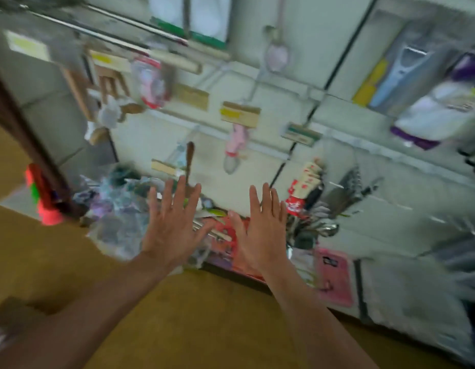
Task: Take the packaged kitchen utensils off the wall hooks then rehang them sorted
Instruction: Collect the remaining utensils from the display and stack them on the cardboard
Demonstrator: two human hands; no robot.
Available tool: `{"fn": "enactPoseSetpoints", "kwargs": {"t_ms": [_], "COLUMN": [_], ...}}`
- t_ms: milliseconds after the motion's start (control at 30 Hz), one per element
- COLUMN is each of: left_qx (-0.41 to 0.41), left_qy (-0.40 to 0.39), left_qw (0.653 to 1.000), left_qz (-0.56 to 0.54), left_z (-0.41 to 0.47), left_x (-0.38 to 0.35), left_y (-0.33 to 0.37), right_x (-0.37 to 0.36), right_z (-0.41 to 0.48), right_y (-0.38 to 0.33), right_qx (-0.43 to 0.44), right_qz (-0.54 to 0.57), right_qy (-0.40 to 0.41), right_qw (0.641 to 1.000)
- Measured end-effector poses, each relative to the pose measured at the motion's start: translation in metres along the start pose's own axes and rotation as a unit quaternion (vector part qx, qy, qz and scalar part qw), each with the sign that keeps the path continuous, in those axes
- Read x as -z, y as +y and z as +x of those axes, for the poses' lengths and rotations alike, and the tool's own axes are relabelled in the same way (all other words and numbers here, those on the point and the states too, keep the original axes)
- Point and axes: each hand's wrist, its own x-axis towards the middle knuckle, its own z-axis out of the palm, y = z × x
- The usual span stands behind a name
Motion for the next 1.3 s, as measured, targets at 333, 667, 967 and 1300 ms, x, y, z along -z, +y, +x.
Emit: {"fn": "enactPoseSetpoints", "kwargs": {"t_ms": [333, 667, 967, 1300], "left_qx": [-0.130, -0.214, -0.224, -0.068], "left_qy": [-0.020, -0.044, -0.082, -0.196], "left_qw": [0.991, 0.975, 0.968, 0.927], "left_qz": [-0.023, -0.047, -0.074, -0.313], "left_z": [0.046, 0.064, 0.087, 0.136], "left_x": [-0.033, -0.084, -0.119, -0.161], "left_y": [0.206, 0.354, 0.423, 0.440], "right_x": [0.039, 0.046, 0.031, 0.010], "right_z": [-0.036, -0.064, -0.053, 0.001], "right_y": [0.204, 0.337, 0.402, 0.414], "right_qx": [-0.129, -0.199, -0.211, -0.234], "right_qz": [-0.042, -0.019, 0.003, 0.171], "right_qy": [0.014, 0.015, 0.031, 0.013], "right_qw": [0.991, 0.980, 0.977, 0.957]}}
